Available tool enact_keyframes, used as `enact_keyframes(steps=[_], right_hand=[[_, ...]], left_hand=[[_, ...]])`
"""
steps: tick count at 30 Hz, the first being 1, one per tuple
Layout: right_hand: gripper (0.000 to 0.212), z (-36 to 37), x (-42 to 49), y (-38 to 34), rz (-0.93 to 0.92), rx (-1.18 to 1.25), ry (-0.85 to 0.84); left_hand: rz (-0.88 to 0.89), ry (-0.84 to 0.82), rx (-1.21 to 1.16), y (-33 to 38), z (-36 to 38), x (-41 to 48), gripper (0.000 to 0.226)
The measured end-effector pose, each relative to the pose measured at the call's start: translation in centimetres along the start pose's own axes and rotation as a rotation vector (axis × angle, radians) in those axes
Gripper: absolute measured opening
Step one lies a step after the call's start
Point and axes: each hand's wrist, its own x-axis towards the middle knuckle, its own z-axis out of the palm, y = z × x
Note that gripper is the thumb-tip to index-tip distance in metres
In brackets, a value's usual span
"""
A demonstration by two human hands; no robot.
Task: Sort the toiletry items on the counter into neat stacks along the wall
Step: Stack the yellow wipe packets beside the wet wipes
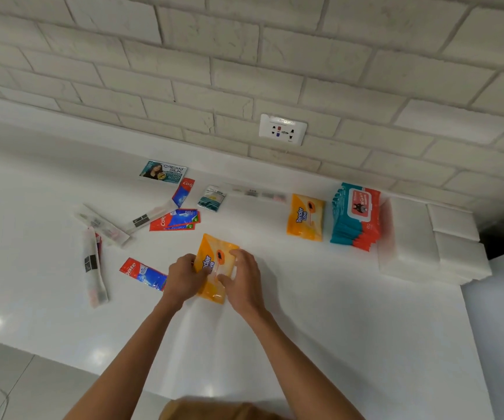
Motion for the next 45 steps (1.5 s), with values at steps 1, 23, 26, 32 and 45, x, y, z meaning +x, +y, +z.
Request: enact_keyframes(steps=[1, 23, 26, 32, 45], right_hand=[[0.066, -0.3, -0.3, 0.2, 0.035, 0.054, 0.018], [0.026, -10.3, 0.2, 6.9, 0.297, 0.383, 0.351], [0.024, -11.9, 1.4, 7.1, 0.301, 0.376, 0.390], [0.033, -14.8, 4.4, 6.9, 0.293, 0.309, 0.457], [0.023, -15.0, 6.7, 6.5, 0.155, 0.152, 0.671]], left_hand=[[0.002, -0.024, -0.039, -0.1, 0.2, 0.0, 0.034], [0.122, -0.384, -0.626, 6.8, 7.4, -1.3, 0.019], [0.149, -0.361, -0.582, 8.7, 8.6, -0.1, 0.015], [0.141, -0.277, -0.582, 13.1, 10.8, 2.7, 0.007], [0.055, -0.107, -0.499, 17.6, 13.5, 6.4, 0.014]])
